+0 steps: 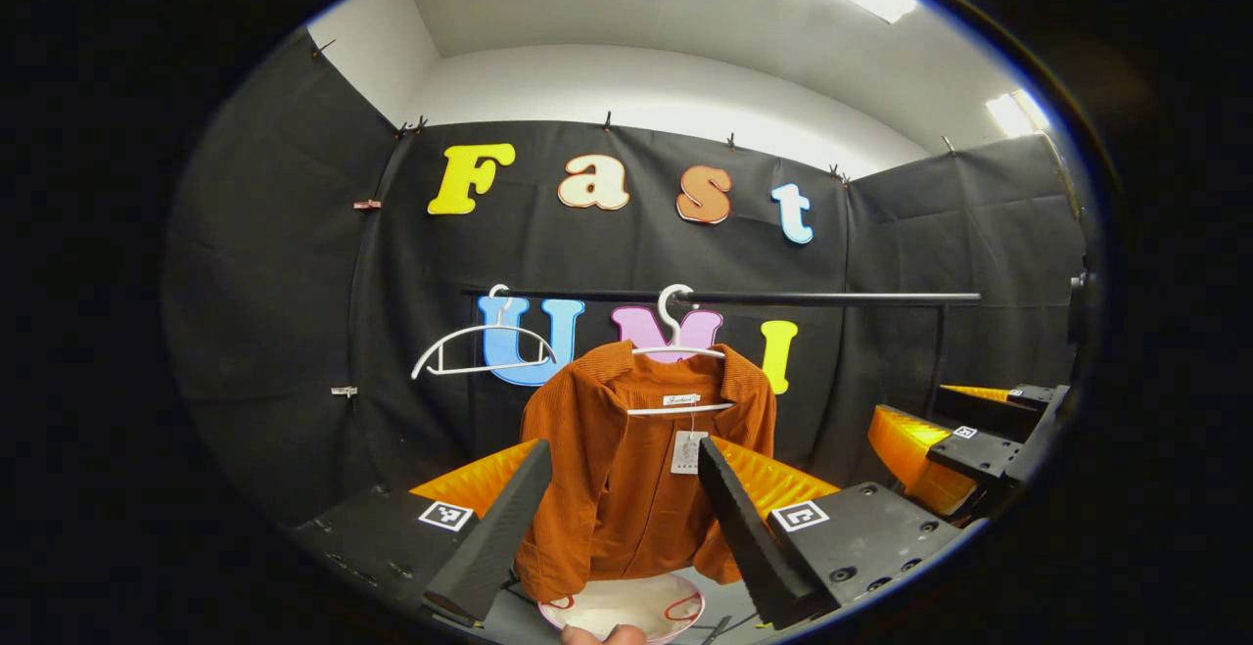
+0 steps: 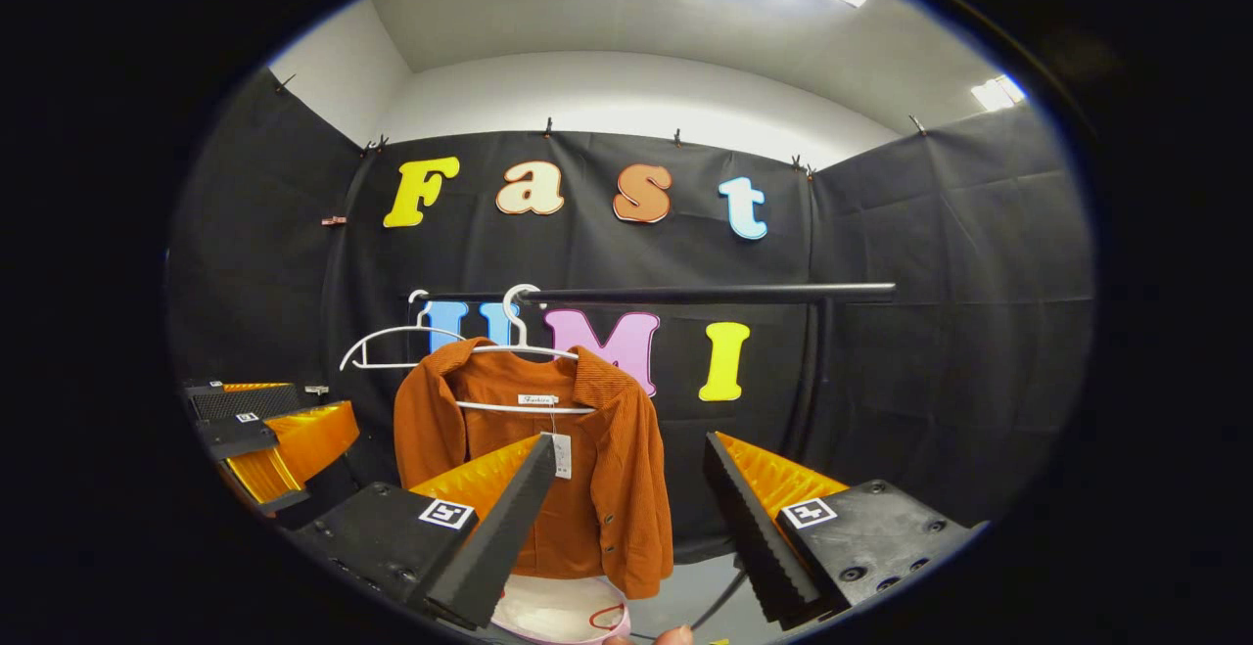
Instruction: Grasp the clothes on the hanger with both hands and then place them into the laundry hamper below.
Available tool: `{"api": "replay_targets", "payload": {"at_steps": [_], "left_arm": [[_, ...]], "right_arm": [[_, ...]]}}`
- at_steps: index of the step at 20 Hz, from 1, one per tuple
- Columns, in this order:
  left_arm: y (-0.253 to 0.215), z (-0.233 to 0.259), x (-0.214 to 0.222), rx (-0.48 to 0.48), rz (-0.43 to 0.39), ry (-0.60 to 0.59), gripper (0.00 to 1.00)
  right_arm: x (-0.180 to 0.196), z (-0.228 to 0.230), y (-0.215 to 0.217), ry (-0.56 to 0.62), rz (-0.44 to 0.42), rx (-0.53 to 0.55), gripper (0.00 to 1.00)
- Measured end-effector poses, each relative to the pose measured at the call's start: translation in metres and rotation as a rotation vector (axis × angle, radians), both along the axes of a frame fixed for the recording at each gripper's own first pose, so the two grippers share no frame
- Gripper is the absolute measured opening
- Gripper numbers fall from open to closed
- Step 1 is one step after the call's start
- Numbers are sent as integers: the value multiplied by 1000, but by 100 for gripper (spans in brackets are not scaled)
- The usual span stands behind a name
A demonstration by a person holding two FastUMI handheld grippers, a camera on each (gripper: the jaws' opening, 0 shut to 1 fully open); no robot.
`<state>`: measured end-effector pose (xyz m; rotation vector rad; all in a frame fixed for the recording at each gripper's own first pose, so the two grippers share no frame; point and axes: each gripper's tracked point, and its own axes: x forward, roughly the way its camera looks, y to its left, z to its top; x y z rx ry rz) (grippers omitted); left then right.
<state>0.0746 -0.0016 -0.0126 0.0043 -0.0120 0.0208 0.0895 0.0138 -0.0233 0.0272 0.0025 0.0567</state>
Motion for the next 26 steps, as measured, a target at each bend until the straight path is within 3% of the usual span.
{"api": "replay_targets", "payload": {"at_steps": [9,14,18,22,23,24,26], "left_arm": [[5,-40,126,78,89,1,95],[16,-62,181,101,161,5,92],[32,-77,213,115,218,18,95],[49,-81,234,68,261,18,95],[53,-80,235,64,277,15,93],[58,-82,241,60,280,20,77],[59,-82,246,51,269,39,44]], "right_arm": [[136,-69,25,31,106,-4,98],[204,-105,31,70,113,-9,98],[246,-126,39,89,115,-19,99],[274,-133,45,67,119,-47,98],[276,-133,49,59,133,-48,88],[277,-133,51,55,143,-63,77],[284,-139,41,62,122,-82,31]]}}
